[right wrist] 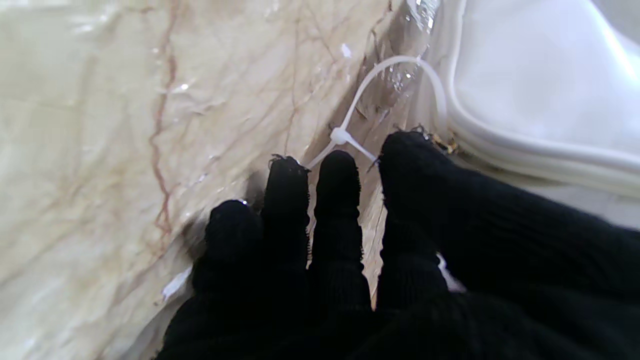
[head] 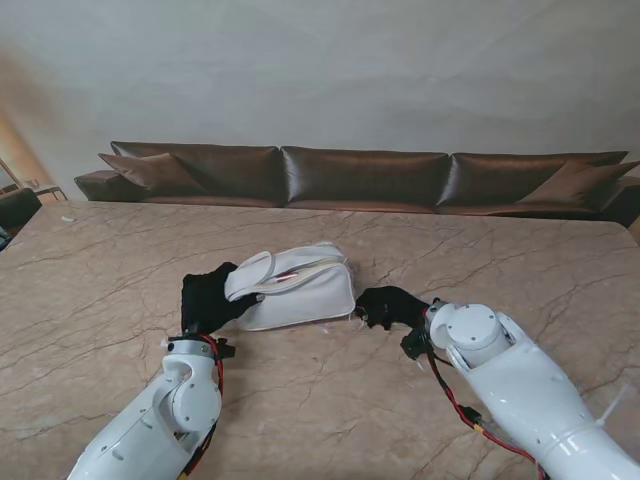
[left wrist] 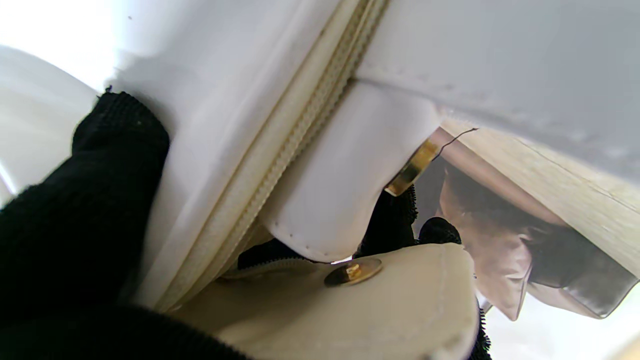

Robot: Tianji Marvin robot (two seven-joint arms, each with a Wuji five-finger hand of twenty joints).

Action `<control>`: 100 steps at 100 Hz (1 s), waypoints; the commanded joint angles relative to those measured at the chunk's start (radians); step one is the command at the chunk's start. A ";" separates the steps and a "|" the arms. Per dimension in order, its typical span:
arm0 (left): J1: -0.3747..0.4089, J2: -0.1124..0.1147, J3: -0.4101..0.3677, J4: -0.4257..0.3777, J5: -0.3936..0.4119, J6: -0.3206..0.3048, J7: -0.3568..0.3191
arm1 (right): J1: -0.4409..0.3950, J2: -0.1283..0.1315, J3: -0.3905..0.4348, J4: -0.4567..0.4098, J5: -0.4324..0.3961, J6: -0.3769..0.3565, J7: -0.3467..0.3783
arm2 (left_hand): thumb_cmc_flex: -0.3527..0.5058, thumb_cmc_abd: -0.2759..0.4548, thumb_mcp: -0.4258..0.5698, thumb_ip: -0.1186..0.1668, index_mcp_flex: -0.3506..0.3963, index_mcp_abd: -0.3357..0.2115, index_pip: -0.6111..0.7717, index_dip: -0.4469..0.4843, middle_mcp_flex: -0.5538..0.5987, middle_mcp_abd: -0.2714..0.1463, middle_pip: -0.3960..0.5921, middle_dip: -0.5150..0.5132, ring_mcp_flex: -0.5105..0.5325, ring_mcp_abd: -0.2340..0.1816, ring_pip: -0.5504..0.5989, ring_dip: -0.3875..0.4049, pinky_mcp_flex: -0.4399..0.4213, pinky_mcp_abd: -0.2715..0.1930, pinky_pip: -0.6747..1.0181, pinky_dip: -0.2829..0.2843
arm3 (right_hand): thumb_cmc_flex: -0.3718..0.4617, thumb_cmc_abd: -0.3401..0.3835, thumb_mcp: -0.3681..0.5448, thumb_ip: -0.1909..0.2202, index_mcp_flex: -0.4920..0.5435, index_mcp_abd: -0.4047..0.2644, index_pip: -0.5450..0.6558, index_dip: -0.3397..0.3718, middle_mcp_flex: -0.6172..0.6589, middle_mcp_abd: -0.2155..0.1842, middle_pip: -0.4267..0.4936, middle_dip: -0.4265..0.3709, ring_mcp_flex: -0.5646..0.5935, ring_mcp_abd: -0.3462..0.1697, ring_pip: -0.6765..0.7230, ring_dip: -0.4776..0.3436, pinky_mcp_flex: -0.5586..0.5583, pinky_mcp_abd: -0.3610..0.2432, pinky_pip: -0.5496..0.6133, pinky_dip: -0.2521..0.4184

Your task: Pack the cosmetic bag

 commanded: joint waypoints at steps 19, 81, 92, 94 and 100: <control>-0.007 -0.009 -0.007 0.023 -0.018 0.002 0.011 | -0.062 -0.018 0.051 0.004 0.101 0.085 0.008 | 0.257 0.250 0.161 0.083 0.019 -0.175 0.155 -0.018 0.100 -0.143 0.154 0.040 -0.005 -0.027 -0.006 -0.009 0.005 0.006 0.006 0.016 | -0.068 -0.047 0.056 0.050 0.076 -0.049 0.054 0.029 0.045 0.011 0.022 0.000 0.031 0.100 0.023 0.016 0.011 0.193 0.030 0.018; -0.001 -0.015 -0.002 0.018 -0.036 -0.021 0.017 | -0.067 -0.025 0.029 -0.004 0.113 0.069 -0.011 | 0.262 0.255 0.145 0.080 0.009 -0.177 0.145 -0.040 0.097 -0.145 0.142 0.029 -0.007 -0.037 -0.018 -0.020 0.000 -0.010 0.004 0.011 | 0.008 -0.083 -0.137 -0.062 0.117 0.013 0.054 -0.288 0.347 0.060 -0.002 -0.167 0.386 0.121 0.024 -0.031 0.277 0.309 0.031 -0.064; -0.001 -0.016 -0.001 0.020 -0.040 -0.023 0.014 | -0.067 -0.022 0.020 -0.012 0.072 0.064 -0.036 | 0.267 0.257 0.142 0.080 0.009 -0.180 0.143 -0.043 0.096 -0.142 0.138 0.028 -0.009 -0.036 -0.020 -0.021 -0.003 -0.011 0.001 0.009 | 0.047 -0.198 -0.153 -0.082 0.091 -0.018 0.069 -0.278 0.349 0.036 0.002 -0.150 0.405 0.100 0.029 -0.031 0.317 0.293 0.034 -0.082; -0.001 -0.015 -0.001 0.019 -0.040 -0.024 0.013 | -0.068 -0.023 0.019 -0.014 0.069 0.066 -0.043 | 0.267 0.256 0.141 0.080 0.009 -0.180 0.142 -0.043 0.096 -0.143 0.137 0.028 -0.009 -0.036 -0.020 -0.021 -0.004 -0.012 0.001 0.009 | 0.063 -0.228 -0.154 -0.084 0.087 -0.023 0.073 -0.272 0.351 0.034 0.004 -0.148 0.411 0.096 0.031 -0.030 0.324 0.293 0.034 -0.084; 0.000 -0.015 0.001 0.020 -0.041 -0.026 0.011 | -0.072 -0.027 0.016 -0.022 0.054 0.073 -0.076 | 0.266 0.254 0.140 0.080 0.010 -0.181 0.141 -0.045 0.097 -0.143 0.135 0.027 -0.009 -0.036 -0.022 -0.023 -0.004 -0.012 0.000 0.008 | 0.101 -0.295 -0.138 -0.089 0.034 -0.016 0.058 -0.263 0.359 0.022 0.021 -0.140 0.431 0.093 0.045 -0.023 0.353 0.292 0.037 -0.096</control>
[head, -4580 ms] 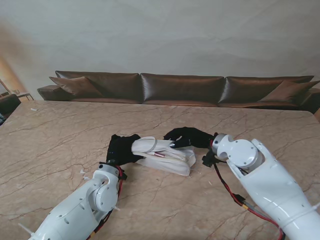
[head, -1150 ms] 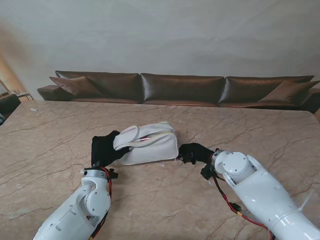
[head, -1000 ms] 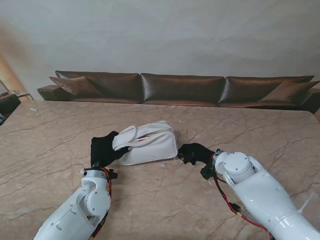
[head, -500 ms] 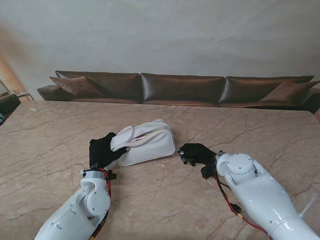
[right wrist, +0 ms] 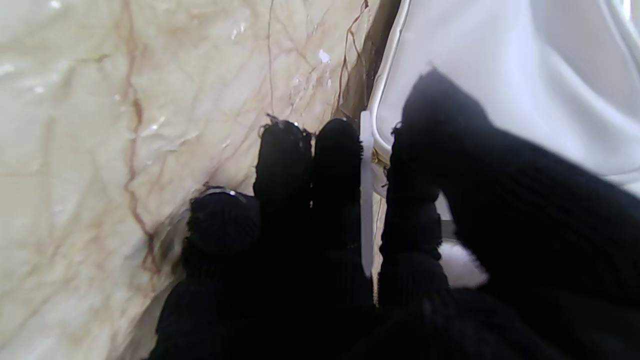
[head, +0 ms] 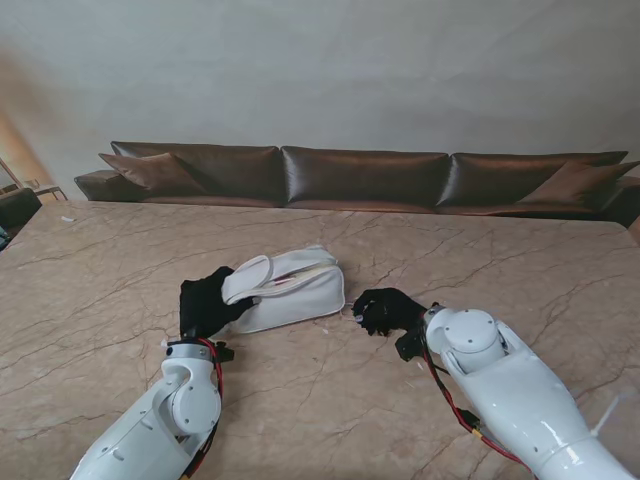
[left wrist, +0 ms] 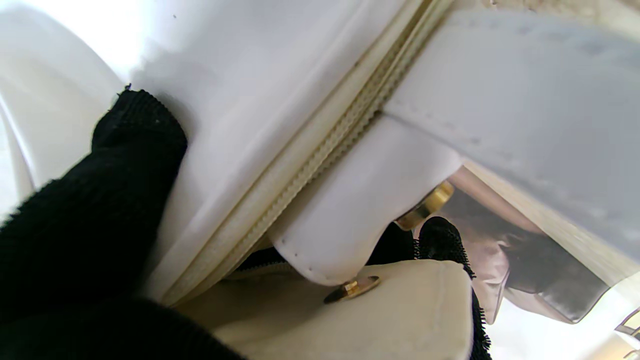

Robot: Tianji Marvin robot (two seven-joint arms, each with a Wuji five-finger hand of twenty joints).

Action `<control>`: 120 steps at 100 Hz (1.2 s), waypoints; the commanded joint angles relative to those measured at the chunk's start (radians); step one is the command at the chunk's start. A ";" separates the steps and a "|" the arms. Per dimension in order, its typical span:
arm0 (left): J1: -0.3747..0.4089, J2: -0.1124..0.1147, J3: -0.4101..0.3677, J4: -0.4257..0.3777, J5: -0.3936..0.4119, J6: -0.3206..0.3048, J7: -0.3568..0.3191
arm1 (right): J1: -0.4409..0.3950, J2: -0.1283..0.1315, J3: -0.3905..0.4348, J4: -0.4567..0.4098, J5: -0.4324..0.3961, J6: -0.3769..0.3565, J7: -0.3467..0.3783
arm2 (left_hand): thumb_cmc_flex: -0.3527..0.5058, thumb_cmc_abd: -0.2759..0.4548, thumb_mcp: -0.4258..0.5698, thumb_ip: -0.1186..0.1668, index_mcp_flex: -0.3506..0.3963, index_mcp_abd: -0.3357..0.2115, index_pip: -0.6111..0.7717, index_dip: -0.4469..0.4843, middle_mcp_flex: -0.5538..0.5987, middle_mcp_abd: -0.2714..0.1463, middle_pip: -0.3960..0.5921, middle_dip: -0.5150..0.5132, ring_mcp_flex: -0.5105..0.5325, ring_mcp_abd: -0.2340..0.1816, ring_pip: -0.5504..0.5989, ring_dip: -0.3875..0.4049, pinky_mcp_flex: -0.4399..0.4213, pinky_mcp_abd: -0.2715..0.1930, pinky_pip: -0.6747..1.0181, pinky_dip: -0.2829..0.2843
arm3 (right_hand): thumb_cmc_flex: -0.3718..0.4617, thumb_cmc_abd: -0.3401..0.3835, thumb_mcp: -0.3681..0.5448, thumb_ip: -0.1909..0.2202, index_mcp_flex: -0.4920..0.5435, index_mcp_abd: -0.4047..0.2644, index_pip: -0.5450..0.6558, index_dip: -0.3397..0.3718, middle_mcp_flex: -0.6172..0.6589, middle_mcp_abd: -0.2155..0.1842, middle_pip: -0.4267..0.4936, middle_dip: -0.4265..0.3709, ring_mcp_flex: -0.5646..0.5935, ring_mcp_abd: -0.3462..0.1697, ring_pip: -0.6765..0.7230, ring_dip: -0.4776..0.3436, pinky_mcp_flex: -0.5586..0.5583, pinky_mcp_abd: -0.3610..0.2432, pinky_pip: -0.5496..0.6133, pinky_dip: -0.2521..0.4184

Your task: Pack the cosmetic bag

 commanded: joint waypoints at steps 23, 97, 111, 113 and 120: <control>0.003 -0.005 0.002 -0.013 0.000 -0.019 -0.004 | -0.032 -0.015 -0.038 0.003 -0.043 0.037 -0.100 | 0.208 0.237 0.165 0.081 0.027 -0.189 0.110 -0.022 0.103 -0.137 0.117 0.021 -0.007 -0.031 -0.027 -0.021 -0.014 -0.018 -0.005 0.004 | 0.094 -0.054 0.064 -0.002 -0.461 0.082 -0.384 -0.168 -0.028 -0.082 0.176 -0.025 0.050 0.061 0.042 0.063 -0.002 0.194 -0.019 -0.035; 0.008 0.002 -0.006 -0.012 0.021 -0.036 -0.001 | 0.024 0.019 -0.122 -0.030 -0.192 0.143 -0.047 | 0.197 0.232 0.178 0.079 0.038 -0.211 0.089 -0.030 0.111 -0.146 0.065 0.032 -0.012 -0.040 -0.065 -0.040 -0.023 -0.027 -0.017 -0.003 | 0.078 0.017 0.057 0.012 -0.162 0.197 -0.418 -0.059 -0.018 0.000 0.124 0.024 0.088 0.089 0.032 0.110 0.081 0.252 -0.065 0.025; 0.011 0.000 -0.008 -0.015 0.016 -0.042 0.004 | 0.033 0.019 -0.146 -0.016 -0.213 0.129 -0.050 | 0.197 0.234 0.176 0.079 0.038 -0.212 0.088 -0.027 0.112 -0.147 0.061 0.035 -0.015 -0.040 -0.068 -0.041 -0.024 -0.027 -0.018 -0.003 | 0.074 -0.038 0.038 -0.002 -0.138 0.148 -0.389 -0.064 -0.032 -0.027 0.148 0.054 0.064 0.073 0.054 0.117 0.066 0.243 -0.064 0.035; 0.011 0.000 -0.009 -0.017 0.015 -0.043 0.003 | 0.035 0.018 -0.151 -0.012 -0.218 0.123 -0.055 | 0.198 0.235 0.176 0.079 0.038 -0.212 0.088 -0.027 0.110 -0.146 0.060 0.035 -0.016 -0.041 -0.069 -0.041 -0.025 -0.029 -0.019 -0.004 | 0.074 -0.052 0.040 -0.006 -0.147 0.141 -0.386 -0.065 -0.041 -0.033 0.155 0.063 0.054 0.069 0.060 0.120 0.059 0.240 -0.065 0.038; 0.013 0.000 -0.010 -0.020 0.015 -0.047 0.003 | 0.039 0.012 -0.167 0.002 -0.239 0.105 -0.084 | 0.198 0.234 0.174 0.079 0.038 -0.215 0.087 -0.025 0.111 -0.146 0.058 0.038 -0.016 -0.042 -0.070 -0.041 -0.025 -0.028 -0.019 -0.004 | 0.067 -0.090 0.050 -0.016 -0.169 0.121 -0.371 -0.059 -0.078 -0.047 0.177 0.096 0.013 0.062 0.080 0.128 0.021 0.233 -0.069 0.054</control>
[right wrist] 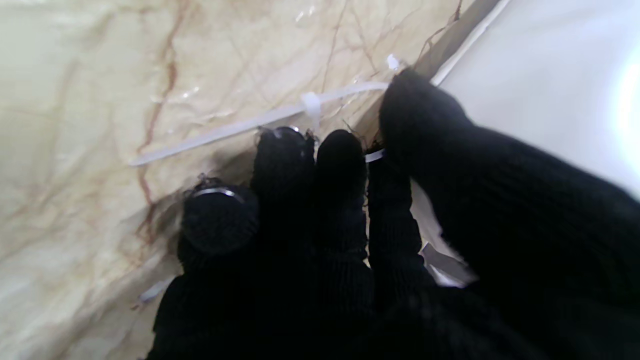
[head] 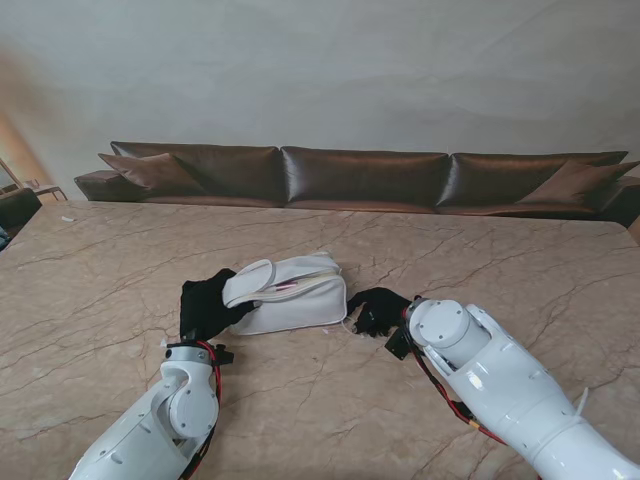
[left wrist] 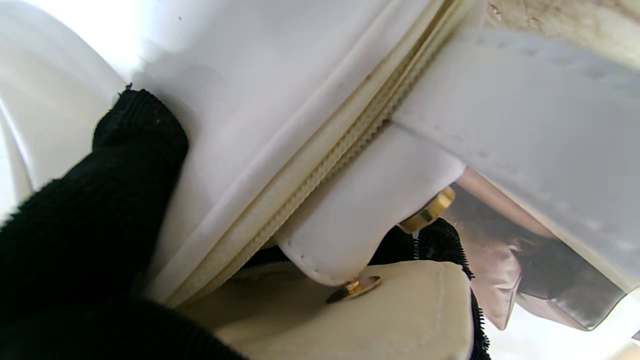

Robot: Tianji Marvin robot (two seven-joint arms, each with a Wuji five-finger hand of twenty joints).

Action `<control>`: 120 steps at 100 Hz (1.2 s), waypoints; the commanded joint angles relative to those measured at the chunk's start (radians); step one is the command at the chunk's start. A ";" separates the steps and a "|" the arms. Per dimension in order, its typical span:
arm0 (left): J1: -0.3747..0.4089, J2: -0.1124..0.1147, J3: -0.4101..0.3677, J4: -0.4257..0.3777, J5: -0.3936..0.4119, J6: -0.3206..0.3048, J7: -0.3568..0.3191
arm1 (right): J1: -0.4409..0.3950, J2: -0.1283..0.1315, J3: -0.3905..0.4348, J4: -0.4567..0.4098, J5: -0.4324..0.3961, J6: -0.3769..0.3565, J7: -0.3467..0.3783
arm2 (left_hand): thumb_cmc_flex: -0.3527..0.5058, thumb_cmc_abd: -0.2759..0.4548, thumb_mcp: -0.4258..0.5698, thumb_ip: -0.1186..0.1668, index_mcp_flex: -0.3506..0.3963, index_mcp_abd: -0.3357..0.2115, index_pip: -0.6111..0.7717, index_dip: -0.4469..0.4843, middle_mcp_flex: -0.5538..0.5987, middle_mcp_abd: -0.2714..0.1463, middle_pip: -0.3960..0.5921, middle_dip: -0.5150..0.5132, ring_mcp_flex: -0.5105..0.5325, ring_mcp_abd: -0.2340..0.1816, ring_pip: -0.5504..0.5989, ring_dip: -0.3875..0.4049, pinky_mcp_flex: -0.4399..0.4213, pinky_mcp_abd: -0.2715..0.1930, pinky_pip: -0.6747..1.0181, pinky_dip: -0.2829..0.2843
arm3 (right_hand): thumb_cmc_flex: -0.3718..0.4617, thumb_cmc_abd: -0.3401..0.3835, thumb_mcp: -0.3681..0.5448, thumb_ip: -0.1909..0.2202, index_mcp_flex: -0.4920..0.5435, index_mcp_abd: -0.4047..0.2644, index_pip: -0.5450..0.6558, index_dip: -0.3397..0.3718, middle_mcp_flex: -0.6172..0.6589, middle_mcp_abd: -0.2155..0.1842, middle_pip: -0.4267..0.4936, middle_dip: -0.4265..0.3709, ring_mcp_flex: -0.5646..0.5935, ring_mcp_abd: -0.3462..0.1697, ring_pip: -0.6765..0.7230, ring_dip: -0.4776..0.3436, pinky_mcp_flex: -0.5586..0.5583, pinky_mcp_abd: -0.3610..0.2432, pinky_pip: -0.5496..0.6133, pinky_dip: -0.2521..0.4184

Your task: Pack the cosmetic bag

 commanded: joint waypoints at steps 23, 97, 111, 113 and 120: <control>0.009 -0.004 -0.011 -0.036 -0.002 -0.019 0.004 | -0.008 -0.030 -0.085 0.112 -0.125 -0.068 -0.143 | 0.197 0.237 0.171 0.080 0.038 -0.216 0.083 0.013 0.110 -0.150 0.076 0.039 -0.007 -0.042 -0.024 -0.022 -0.023 -0.025 -0.012 -0.005 | -0.066 -0.115 0.074 0.031 0.008 -0.231 0.345 0.304 -0.285 -0.027 0.046 0.105 -0.275 0.067 0.038 0.039 -0.239 0.114 0.016 0.102; 0.010 -0.006 -0.012 -0.032 -0.008 -0.015 0.004 | -0.012 -0.028 -0.063 0.109 -0.038 -0.079 -0.076 | 0.195 0.238 0.171 0.081 0.038 -0.215 0.071 0.020 0.112 -0.145 0.056 0.043 -0.012 -0.042 -0.037 -0.027 -0.029 -0.025 -0.020 -0.005 | 0.087 -0.056 0.075 -0.005 0.076 0.016 0.049 0.013 0.020 0.015 -0.014 -0.088 0.061 0.087 -0.044 -0.038 -0.004 0.181 -0.023 -0.010; 0.009 -0.005 -0.014 -0.031 -0.008 -0.013 0.003 | -0.017 -0.017 -0.056 0.089 -0.056 -0.060 -0.059 | 0.197 0.238 0.171 0.081 0.038 -0.212 0.070 0.020 0.112 -0.144 0.053 0.043 -0.012 -0.041 -0.039 -0.028 -0.030 -0.027 -0.022 -0.006 | 0.021 0.068 0.078 0.009 0.168 -0.121 0.359 -0.232 0.013 0.034 -0.047 0.004 0.040 0.087 -0.022 -0.015 -0.013 0.205 -0.021 0.014; 0.009 -0.005 -0.015 -0.031 -0.007 -0.012 0.003 | -0.019 -0.016 -0.053 0.086 -0.058 -0.058 -0.058 | 0.199 0.239 0.170 0.081 0.037 -0.211 0.070 0.020 0.111 -0.143 0.052 0.043 -0.014 -0.040 -0.040 -0.029 -0.031 -0.026 -0.023 -0.007 | 0.001 0.098 0.078 0.006 0.202 -0.162 0.399 -0.217 0.016 0.027 -0.037 0.018 0.039 0.084 -0.015 -0.011 -0.014 0.203 -0.015 0.016; 0.007 -0.005 -0.015 -0.028 -0.004 -0.009 0.007 | -0.026 -0.012 -0.039 0.074 -0.051 -0.046 -0.045 | 0.204 0.243 0.165 0.080 0.033 -0.206 0.070 0.021 0.107 -0.140 0.053 0.047 -0.016 -0.038 -0.040 -0.028 -0.031 -0.024 -0.024 -0.007 | -0.023 0.158 0.072 -0.004 0.238 -0.233 0.431 -0.102 0.010 0.019 -0.022 0.061 0.025 0.088 0.010 0.001 -0.025 0.204 0.009 0.023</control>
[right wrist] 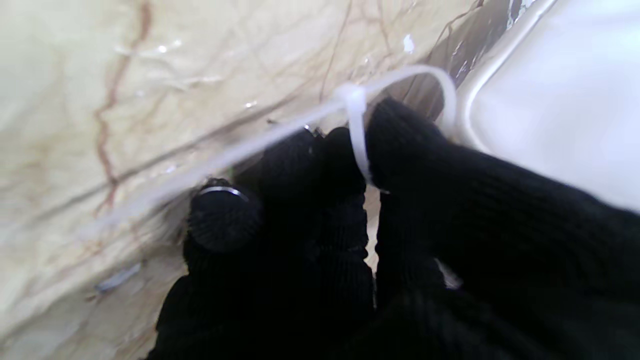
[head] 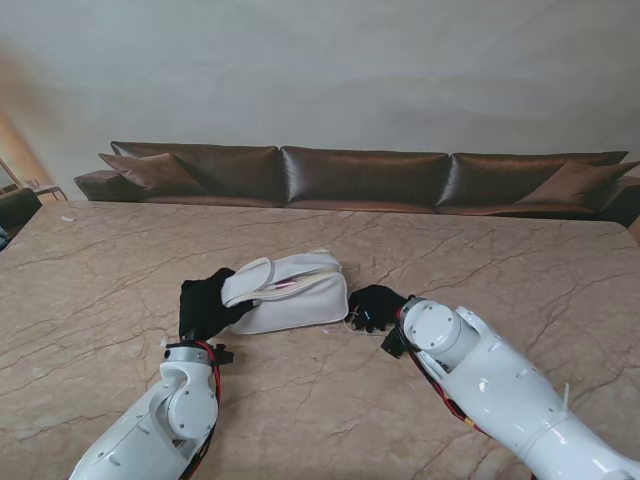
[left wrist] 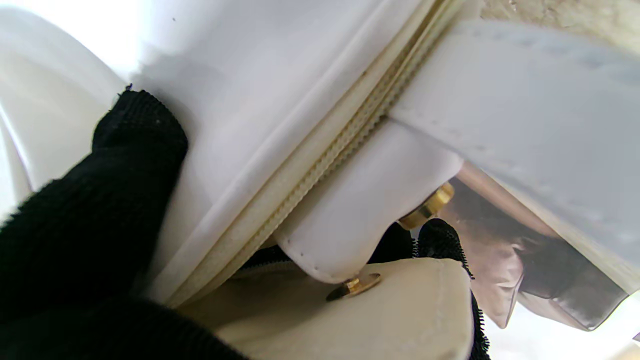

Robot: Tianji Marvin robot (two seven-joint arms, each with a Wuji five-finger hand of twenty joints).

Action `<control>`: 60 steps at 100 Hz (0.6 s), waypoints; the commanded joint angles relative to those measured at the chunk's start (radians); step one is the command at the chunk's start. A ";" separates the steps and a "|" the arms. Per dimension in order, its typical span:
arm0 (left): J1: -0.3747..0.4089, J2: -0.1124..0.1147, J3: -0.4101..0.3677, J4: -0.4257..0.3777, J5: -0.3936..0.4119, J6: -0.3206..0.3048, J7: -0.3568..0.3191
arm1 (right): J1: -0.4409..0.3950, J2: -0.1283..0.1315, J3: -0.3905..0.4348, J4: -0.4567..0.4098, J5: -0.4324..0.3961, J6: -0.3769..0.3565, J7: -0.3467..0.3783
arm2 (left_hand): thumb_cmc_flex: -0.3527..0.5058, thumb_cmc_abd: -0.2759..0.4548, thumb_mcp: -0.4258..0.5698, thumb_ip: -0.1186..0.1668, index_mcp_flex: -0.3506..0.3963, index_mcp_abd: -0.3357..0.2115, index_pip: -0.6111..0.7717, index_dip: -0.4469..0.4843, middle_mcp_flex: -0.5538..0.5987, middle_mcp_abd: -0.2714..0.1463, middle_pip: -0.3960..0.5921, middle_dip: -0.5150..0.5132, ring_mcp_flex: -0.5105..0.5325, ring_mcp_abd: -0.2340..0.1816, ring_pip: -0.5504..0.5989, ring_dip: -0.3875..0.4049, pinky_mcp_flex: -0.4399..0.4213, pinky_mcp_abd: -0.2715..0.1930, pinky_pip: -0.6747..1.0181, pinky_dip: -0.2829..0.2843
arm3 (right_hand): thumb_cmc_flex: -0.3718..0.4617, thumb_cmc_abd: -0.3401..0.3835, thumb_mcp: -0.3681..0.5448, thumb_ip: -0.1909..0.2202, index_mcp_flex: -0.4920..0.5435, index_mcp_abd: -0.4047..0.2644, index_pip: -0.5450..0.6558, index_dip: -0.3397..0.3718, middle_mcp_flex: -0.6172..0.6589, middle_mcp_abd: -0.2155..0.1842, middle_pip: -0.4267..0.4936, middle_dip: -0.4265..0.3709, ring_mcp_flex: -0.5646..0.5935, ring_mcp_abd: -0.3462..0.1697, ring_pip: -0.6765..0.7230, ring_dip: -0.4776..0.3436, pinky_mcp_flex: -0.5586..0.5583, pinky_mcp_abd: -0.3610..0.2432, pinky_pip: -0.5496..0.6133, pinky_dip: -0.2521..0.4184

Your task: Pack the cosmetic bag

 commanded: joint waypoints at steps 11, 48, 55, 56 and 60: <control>-0.012 -0.003 -0.001 0.006 0.015 0.012 0.017 | -0.052 0.021 0.019 0.008 0.030 0.037 0.082 | 0.239 0.259 0.119 0.077 0.020 -0.202 0.070 0.016 0.095 -0.137 0.063 0.033 -0.006 -0.035 0.003 0.003 -0.009 -0.010 -0.007 -0.004 | -0.060 0.088 0.067 0.015 0.021 -0.173 0.075 0.317 -0.059 0.008 0.043 0.064 -0.069 0.146 0.073 0.023 -0.056 0.231 0.054 0.041; -0.053 0.007 0.042 0.085 0.073 0.026 0.043 | -0.101 0.028 0.140 -0.037 0.146 0.127 0.144 | 0.290 0.308 0.097 0.088 0.015 -0.197 0.124 0.058 0.065 -0.152 0.046 0.027 0.013 -0.037 -0.008 -0.003 0.149 0.059 0.062 0.006 | -0.101 0.059 0.172 0.048 0.045 -0.176 0.066 0.505 -0.079 0.029 0.040 0.059 -0.136 0.191 0.130 0.020 -0.130 0.210 0.200 0.082; -0.057 0.007 0.048 0.092 0.077 0.028 0.045 | -0.108 0.032 0.161 -0.043 0.168 0.141 0.166 | 0.289 0.307 0.096 0.087 0.013 -0.196 0.128 0.059 0.063 -0.148 0.043 0.022 0.016 -0.036 -0.011 -0.004 0.150 0.059 0.065 0.003 | -0.101 0.053 0.193 0.059 0.060 -0.176 0.080 0.530 -0.082 0.034 0.039 0.062 -0.148 0.197 0.132 0.021 -0.150 0.211 0.210 0.083; -0.058 0.007 0.049 0.093 0.078 0.028 0.045 | -0.109 0.032 0.164 -0.044 0.171 0.143 0.169 | 0.290 0.308 0.097 0.088 0.012 -0.196 0.127 0.059 0.062 -0.148 0.042 0.021 0.016 -0.035 -0.011 -0.004 0.150 0.059 0.065 0.003 | -0.102 0.050 0.199 0.062 0.064 -0.176 0.081 0.536 -0.081 0.034 0.040 0.063 -0.149 0.199 0.135 0.023 -0.152 0.211 0.215 0.084; -0.060 0.007 0.052 0.097 0.077 0.028 0.046 | -0.112 0.033 0.175 -0.046 0.187 0.151 0.178 | 0.290 0.307 0.097 0.087 0.012 -0.195 0.128 0.059 0.062 -0.146 0.040 0.019 0.015 -0.035 -0.012 -0.005 0.147 0.057 0.066 0.002 | -0.099 0.041 0.214 0.068 0.080 -0.181 0.087 0.555 -0.074 0.035 0.042 0.066 -0.145 0.202 0.142 0.025 -0.151 0.211 0.226 0.087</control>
